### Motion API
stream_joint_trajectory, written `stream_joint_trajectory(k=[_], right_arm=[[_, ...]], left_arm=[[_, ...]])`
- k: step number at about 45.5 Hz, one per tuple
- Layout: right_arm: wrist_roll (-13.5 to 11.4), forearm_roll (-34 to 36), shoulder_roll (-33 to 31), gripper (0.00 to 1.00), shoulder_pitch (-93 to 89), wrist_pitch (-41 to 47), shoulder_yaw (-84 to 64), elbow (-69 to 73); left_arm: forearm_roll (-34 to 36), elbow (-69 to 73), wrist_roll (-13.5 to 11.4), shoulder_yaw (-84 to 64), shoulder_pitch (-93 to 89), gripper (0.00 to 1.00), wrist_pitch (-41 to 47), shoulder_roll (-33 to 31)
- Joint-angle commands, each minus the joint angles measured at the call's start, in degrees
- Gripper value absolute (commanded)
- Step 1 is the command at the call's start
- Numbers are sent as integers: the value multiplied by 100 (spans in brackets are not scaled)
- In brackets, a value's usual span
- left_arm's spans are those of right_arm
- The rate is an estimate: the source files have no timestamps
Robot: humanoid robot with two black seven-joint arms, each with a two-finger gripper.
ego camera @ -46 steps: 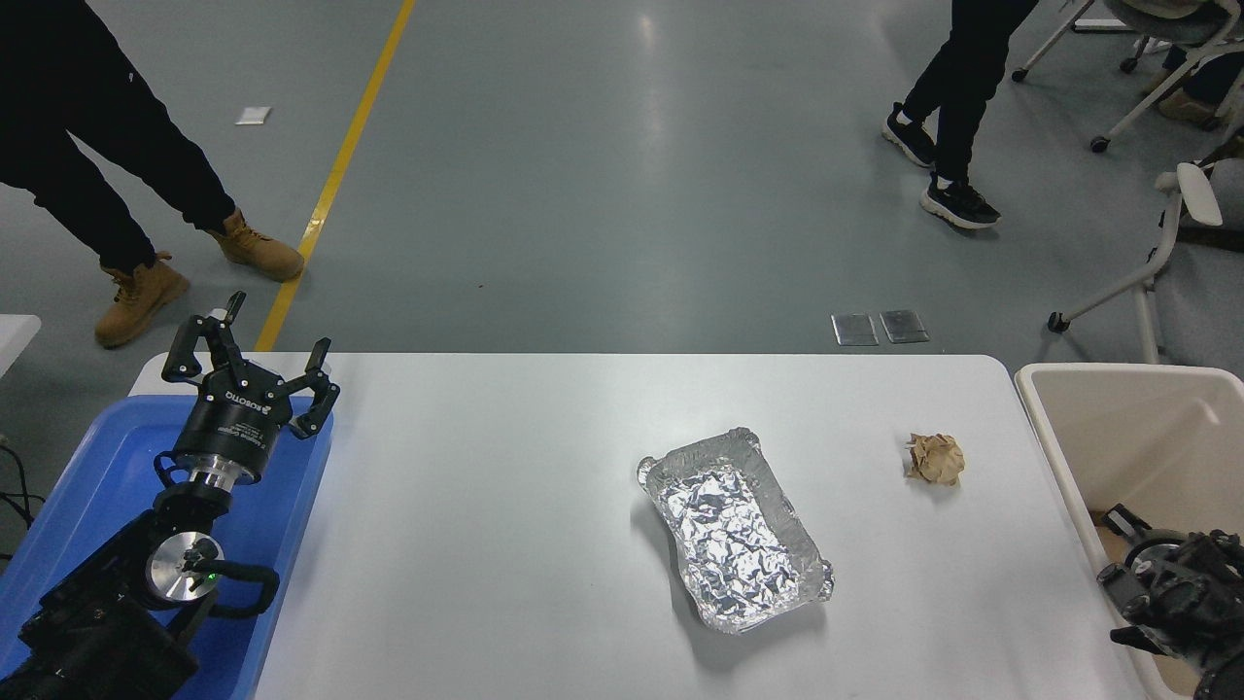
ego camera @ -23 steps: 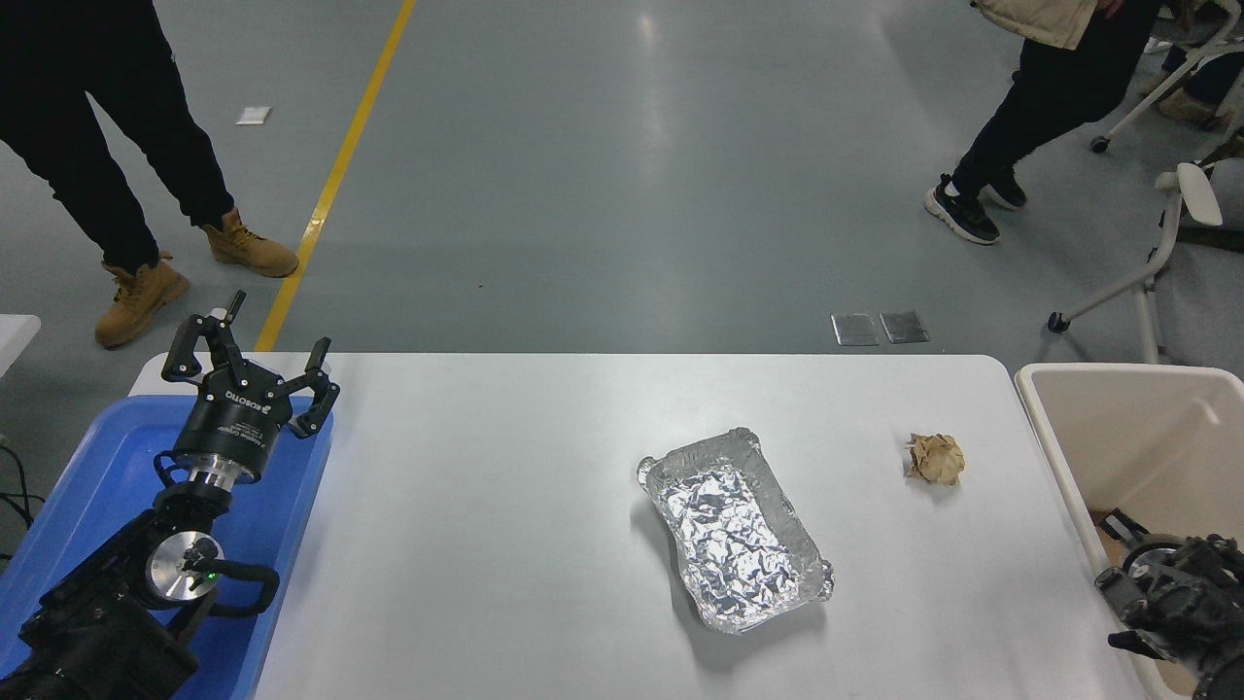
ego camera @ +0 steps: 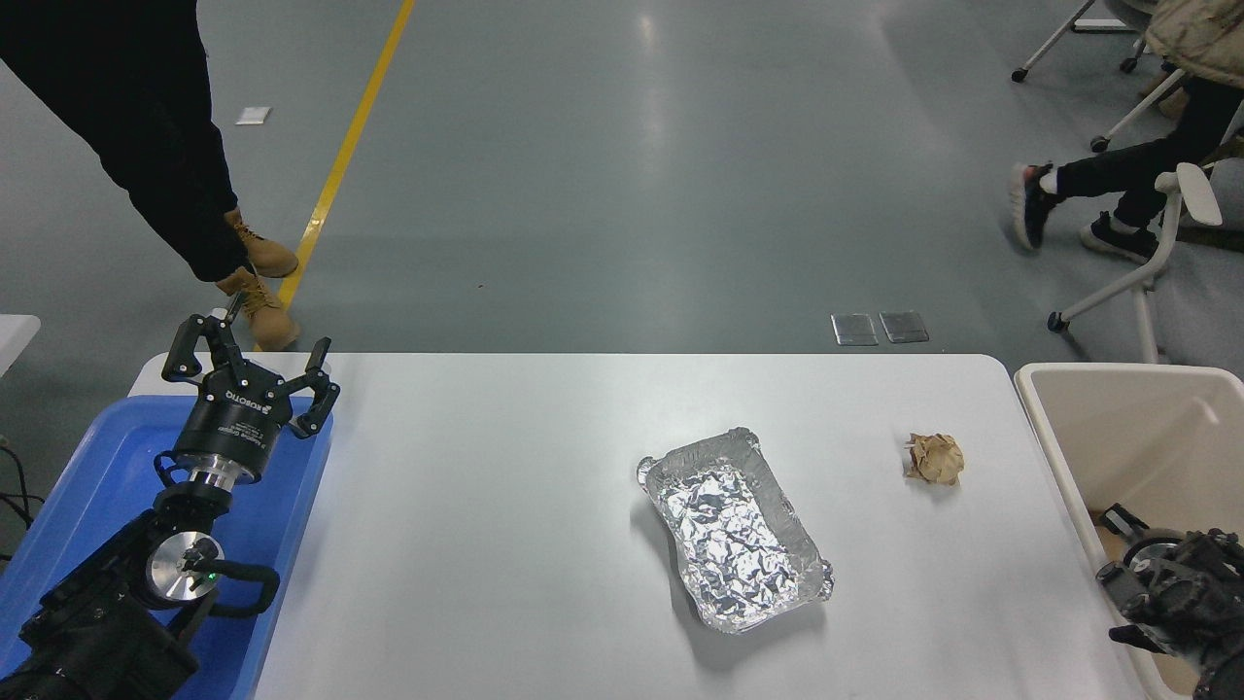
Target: Pick up foil plate and place in dustbin
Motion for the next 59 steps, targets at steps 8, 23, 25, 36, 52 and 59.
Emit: stream_joint_trajectory(k=[8, 23, 25, 36, 52, 59], right_arm=[[-9, -30, -718, 0, 634, 97, -53, 556], [-18, -74, -1535, 100, 2418, 97, -1221, 1118], [-18, -74, -1650, 100, 2787, 97, -1476, 1373], [-27, -48, -2090, 100, 4931, 106, -2101, 3061], [-18, -83, -2037, 100, 7296, 2134, -2084, 4643], [-18, -74, -1932, 100, 8035, 3401, -2084, 5398]], left_arm=[[-2, 0, 9, 0, -2, 98, 4, -1], [-2, 0, 9, 0, -2, 98, 4, -1], [-2, 0, 9, 0, -2, 98, 4, -1], [-2, 0, 9, 0, -2, 98, 4, -1], [-2, 0, 9, 0, -2, 98, 4, -1], [-2, 0, 9, 0, -2, 98, 4, -1]])
